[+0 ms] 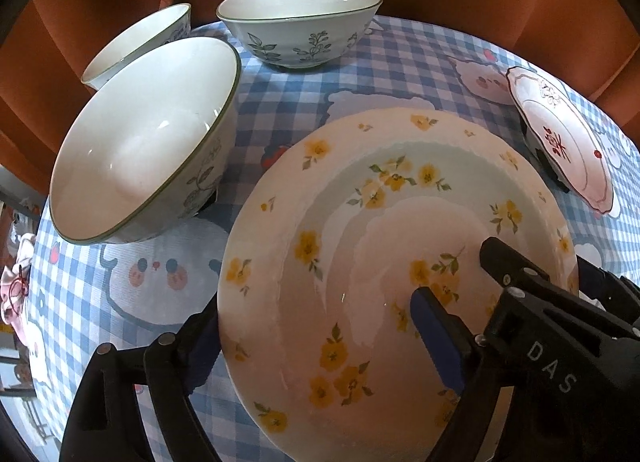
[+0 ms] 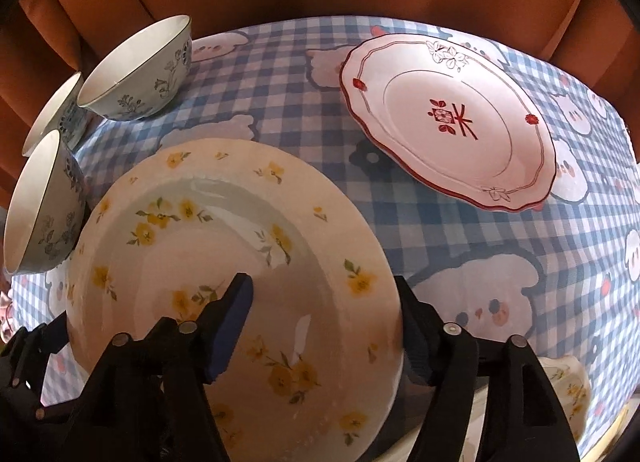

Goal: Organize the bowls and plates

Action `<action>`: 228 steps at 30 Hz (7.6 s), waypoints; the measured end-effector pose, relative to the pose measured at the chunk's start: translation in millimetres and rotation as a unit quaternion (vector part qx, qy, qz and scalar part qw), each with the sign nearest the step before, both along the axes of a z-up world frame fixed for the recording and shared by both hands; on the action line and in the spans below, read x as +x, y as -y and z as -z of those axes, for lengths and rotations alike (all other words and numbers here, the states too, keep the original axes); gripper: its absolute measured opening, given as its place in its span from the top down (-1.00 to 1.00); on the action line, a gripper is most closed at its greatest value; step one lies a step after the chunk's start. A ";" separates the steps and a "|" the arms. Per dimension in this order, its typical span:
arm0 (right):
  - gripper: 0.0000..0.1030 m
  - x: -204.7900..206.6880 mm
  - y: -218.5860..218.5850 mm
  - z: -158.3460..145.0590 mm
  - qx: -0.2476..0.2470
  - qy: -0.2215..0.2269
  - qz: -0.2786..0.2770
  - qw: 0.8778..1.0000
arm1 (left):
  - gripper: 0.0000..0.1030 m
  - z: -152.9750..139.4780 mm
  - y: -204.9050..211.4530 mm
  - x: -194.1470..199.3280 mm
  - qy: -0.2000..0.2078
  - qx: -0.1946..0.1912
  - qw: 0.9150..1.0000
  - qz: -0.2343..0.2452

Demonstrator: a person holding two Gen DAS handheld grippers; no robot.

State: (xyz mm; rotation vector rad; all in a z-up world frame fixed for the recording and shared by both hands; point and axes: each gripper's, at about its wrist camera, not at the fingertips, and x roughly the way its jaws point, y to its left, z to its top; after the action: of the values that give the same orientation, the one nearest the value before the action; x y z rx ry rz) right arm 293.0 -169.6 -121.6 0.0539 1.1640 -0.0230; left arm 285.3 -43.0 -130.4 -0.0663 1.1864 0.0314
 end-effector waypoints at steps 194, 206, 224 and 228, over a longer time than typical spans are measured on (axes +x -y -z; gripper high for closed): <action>-0.47 -70.2 140.8 -126.8 -0.014 0.081 0.098 0.992 | -0.86 -140.0 101.3 -3.8 0.130 -0.045 0.989 0.061; -0.50 20.9 175.5 -110.5 0.028 0.075 0.047 0.996 | -0.90 -124.3 129.2 58.9 0.121 -0.012 0.993 0.010; -0.14 94.7 199.4 -28.8 0.049 0.029 0.018 0.998 | -0.65 -42.5 153.7 115.6 0.066 0.015 0.998 0.002; 0.14 99.2 200.4 -17.7 0.050 0.019 0.011 0.999 | -0.38 -30.4 157.9 118.3 0.051 0.005 0.999 0.013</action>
State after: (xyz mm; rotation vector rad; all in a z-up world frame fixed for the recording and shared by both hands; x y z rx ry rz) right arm 392.2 -370.0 -103.8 0.1551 1.1262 0.0175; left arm 403.6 -200.9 -100.0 -0.0430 1.0851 0.0122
